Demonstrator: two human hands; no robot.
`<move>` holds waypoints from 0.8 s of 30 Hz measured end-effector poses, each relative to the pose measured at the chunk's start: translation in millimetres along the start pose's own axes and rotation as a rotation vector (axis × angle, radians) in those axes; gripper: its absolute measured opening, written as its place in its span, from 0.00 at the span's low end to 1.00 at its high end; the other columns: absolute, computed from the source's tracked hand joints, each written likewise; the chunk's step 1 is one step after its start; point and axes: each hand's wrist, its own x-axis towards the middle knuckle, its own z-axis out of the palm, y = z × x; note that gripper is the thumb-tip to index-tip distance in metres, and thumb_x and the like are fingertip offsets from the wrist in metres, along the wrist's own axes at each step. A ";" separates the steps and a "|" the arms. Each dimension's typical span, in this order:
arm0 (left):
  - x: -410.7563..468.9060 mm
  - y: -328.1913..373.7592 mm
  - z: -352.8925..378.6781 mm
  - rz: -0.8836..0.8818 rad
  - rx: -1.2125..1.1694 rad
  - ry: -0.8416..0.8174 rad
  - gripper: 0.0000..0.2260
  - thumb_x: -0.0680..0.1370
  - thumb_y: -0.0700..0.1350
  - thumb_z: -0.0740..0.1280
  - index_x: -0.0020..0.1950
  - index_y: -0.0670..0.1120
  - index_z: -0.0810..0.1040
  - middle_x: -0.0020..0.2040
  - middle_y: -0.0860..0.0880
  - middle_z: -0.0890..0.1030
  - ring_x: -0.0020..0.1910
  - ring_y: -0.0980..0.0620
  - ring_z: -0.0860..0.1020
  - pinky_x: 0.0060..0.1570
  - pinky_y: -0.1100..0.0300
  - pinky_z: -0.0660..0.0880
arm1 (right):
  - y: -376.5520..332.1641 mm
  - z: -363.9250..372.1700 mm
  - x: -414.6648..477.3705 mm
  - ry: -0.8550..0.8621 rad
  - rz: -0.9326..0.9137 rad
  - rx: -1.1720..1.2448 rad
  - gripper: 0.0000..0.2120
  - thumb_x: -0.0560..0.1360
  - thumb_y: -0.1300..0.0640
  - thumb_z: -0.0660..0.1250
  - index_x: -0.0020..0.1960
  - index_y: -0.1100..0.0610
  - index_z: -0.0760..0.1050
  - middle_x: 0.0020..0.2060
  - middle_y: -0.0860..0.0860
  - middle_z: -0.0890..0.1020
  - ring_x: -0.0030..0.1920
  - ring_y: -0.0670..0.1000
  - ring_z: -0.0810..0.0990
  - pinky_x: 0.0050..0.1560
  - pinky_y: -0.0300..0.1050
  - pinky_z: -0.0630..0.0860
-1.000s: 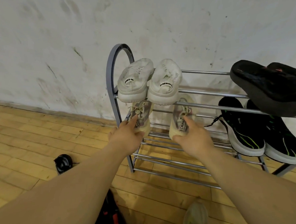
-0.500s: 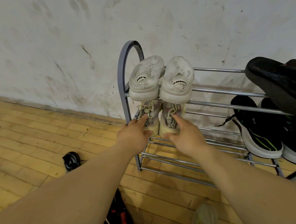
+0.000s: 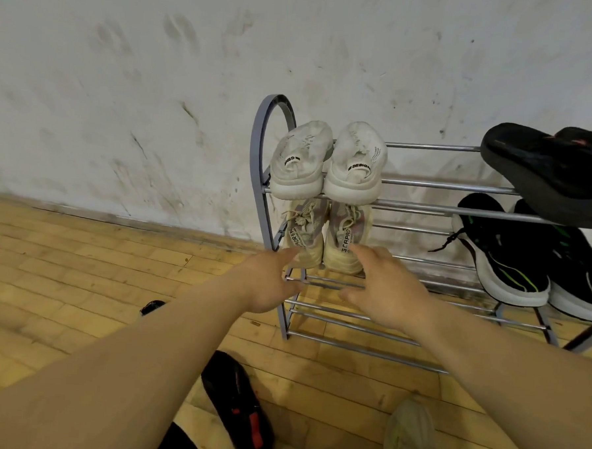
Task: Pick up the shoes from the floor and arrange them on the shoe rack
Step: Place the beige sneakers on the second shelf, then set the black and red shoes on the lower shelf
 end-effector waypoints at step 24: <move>-65.9 -251.0 229.2 -0.545 -0.902 0.002 0.30 0.80 0.51 0.70 0.80 0.60 0.62 0.73 0.49 0.70 0.66 0.48 0.75 0.56 0.60 0.71 | -94.8 308.8 57.1 -0.818 0.197 0.328 0.19 0.76 0.56 0.72 0.66 0.50 0.75 0.65 0.47 0.75 0.64 0.51 0.75 0.57 0.42 0.74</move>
